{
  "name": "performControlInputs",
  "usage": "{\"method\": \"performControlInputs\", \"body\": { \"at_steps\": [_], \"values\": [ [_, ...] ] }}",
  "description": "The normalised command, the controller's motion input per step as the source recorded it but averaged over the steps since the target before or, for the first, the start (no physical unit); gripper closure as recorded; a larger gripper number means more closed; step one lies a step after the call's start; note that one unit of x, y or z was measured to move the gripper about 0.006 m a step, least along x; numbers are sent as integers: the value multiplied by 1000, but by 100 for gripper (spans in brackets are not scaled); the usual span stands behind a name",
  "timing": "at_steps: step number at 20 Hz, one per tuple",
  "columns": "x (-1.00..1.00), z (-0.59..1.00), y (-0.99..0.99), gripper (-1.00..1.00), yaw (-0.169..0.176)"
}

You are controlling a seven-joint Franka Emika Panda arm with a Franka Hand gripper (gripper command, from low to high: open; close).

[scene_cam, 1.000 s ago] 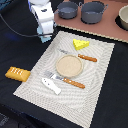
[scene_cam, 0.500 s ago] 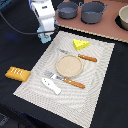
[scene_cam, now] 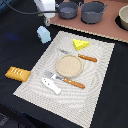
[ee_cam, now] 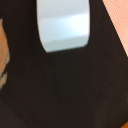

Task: Interact with the objects in diverse but meaningful ways.

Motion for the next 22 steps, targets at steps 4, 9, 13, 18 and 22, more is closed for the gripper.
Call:
{"method": "performControlInputs", "body": {
  "at_steps": [4, 9, 13, 18, 22],
  "values": [
    [22, 140, -1000, -100, 0],
    [102, 169, -1000, -100, 0],
    [132, 158, -1000, -100, 0],
    [421, 246, -889, -100, -28],
    [541, 239, -711, -100, -77]
  ]
}}
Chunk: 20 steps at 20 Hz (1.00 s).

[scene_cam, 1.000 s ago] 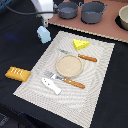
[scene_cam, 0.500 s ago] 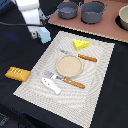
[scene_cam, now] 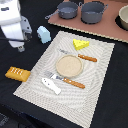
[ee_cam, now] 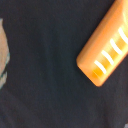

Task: Interact with the objects in diverse but meaningful ways.

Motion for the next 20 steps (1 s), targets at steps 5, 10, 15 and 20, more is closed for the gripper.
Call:
{"method": "performControlInputs", "body": {
  "at_steps": [5, 10, 15, 20],
  "values": [
    [579, 186, -497, -100, -130],
    [446, 64, -285, -100, -194],
    [104, -73, -352, -100, -80],
    [0, -214, -221, -100, 0]
  ]
}}
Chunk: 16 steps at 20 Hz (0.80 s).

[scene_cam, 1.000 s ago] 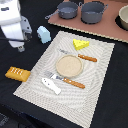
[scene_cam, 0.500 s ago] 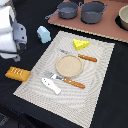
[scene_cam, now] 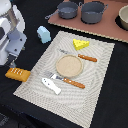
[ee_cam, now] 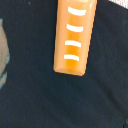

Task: Interact with the objects in diverse but meaningful ways.

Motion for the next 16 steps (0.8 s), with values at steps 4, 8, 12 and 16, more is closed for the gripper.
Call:
{"method": "performControlInputs", "body": {
  "at_steps": [4, 8, 12, 16],
  "values": [
    [7, -261, -127, -100, 1],
    [64, -254, -102, -100, 1],
    [141, -245, -156, -100, 0],
    [140, -247, -170, -100, 0]
  ]
}}
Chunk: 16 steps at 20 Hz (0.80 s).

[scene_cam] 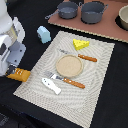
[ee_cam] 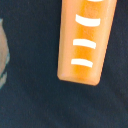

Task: Interact with the objects in diverse but meaningful ways.

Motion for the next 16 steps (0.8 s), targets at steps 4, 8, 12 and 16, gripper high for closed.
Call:
{"method": "performControlInputs", "body": {
  "at_steps": [4, 8, 12, 16],
  "values": [
    [136, -214, -194, -100, 0],
    [119, -193, -175, -100, 0],
    [102, -200, -123, -100, 0],
    [94, -215, -66, -100, 0]
  ]
}}
